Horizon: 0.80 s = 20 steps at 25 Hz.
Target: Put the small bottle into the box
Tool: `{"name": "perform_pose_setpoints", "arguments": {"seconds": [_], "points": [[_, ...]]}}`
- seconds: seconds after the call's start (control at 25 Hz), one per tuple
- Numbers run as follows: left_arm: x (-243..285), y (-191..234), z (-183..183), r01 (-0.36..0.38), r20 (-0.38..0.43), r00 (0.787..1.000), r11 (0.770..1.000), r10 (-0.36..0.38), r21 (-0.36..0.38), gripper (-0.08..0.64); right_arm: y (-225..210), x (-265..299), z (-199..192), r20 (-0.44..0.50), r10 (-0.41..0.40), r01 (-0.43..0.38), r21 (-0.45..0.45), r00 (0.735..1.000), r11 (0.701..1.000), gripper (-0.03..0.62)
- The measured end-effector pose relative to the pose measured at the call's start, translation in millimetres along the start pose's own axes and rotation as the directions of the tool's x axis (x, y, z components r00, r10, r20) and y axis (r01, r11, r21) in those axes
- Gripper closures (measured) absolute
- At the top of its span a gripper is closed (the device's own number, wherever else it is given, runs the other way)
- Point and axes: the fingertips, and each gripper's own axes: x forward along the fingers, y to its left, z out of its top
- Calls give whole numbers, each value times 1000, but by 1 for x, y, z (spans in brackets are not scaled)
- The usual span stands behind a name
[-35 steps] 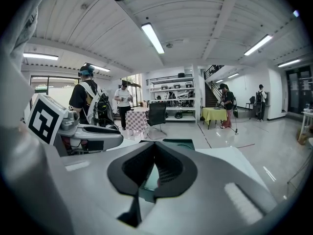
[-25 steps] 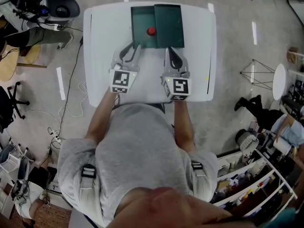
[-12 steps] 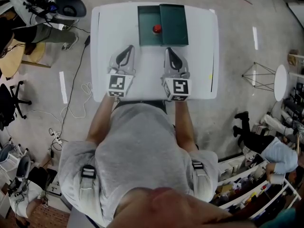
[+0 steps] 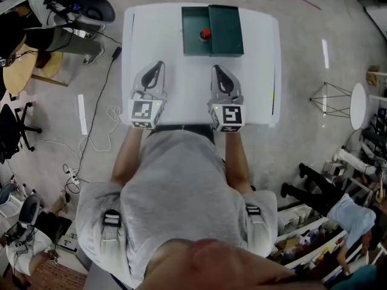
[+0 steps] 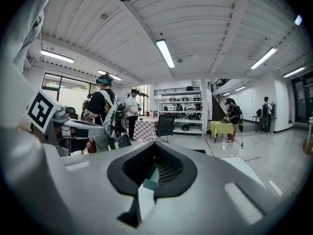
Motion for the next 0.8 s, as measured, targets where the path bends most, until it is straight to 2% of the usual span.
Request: {"name": "perform_pose_setpoints", "arguments": {"seconds": [0.32, 0.8], "points": [[-25, 0, -9, -3, -23, 1000, 1000, 3, -3, 549, 8, -16, -9, -14, 6, -6, -1, 1000, 1000, 589], [-35, -1, 0, -13, 2, 1000, 1000, 13, 6, 549, 11, -28, -14, -26, -2, 2, -8, 1000, 1000, 589]]}}
